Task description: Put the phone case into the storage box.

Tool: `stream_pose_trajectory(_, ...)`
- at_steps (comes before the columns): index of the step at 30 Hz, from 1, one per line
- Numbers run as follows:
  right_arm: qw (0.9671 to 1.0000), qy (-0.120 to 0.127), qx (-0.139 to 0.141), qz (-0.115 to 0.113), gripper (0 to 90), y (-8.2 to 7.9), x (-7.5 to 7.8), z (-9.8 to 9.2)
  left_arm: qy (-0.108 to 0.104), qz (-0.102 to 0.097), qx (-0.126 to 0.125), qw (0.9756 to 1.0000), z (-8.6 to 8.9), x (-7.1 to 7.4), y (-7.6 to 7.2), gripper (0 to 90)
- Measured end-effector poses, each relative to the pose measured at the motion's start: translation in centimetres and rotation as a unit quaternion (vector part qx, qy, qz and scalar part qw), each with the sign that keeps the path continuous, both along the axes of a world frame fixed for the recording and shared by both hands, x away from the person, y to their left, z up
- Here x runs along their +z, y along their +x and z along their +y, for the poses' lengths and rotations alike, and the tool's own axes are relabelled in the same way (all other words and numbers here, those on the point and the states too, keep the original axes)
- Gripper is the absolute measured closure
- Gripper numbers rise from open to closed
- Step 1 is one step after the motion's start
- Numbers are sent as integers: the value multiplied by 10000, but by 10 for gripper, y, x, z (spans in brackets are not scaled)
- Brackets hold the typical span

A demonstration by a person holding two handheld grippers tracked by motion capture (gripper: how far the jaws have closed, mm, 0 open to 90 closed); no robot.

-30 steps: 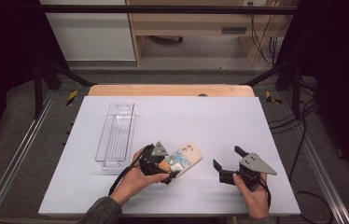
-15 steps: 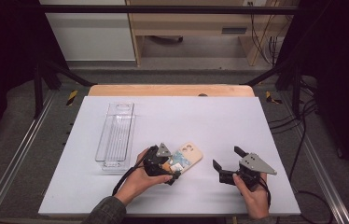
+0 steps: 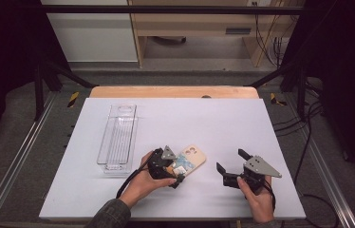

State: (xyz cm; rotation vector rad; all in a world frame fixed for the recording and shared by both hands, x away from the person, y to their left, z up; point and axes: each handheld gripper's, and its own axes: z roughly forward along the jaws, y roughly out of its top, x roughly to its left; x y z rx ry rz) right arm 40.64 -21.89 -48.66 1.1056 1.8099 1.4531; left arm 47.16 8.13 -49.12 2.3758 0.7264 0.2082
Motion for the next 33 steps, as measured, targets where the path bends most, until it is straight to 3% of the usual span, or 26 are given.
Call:
stream_pose_trajectory(13,10000,12,9,-4,47,0,0,0,212,-133,-16,9997,-7,-1,-2,28)
stream_pose_trajectory(21,10000,22,7,-9,48,0,1,0,200,-164,-20,9997,-7,0,-4,93)
stream_pose_trajectory(33,10000,50,-12,-1,49,-1,0,-2,122,-256,39,9996,-6,1,-5,109)
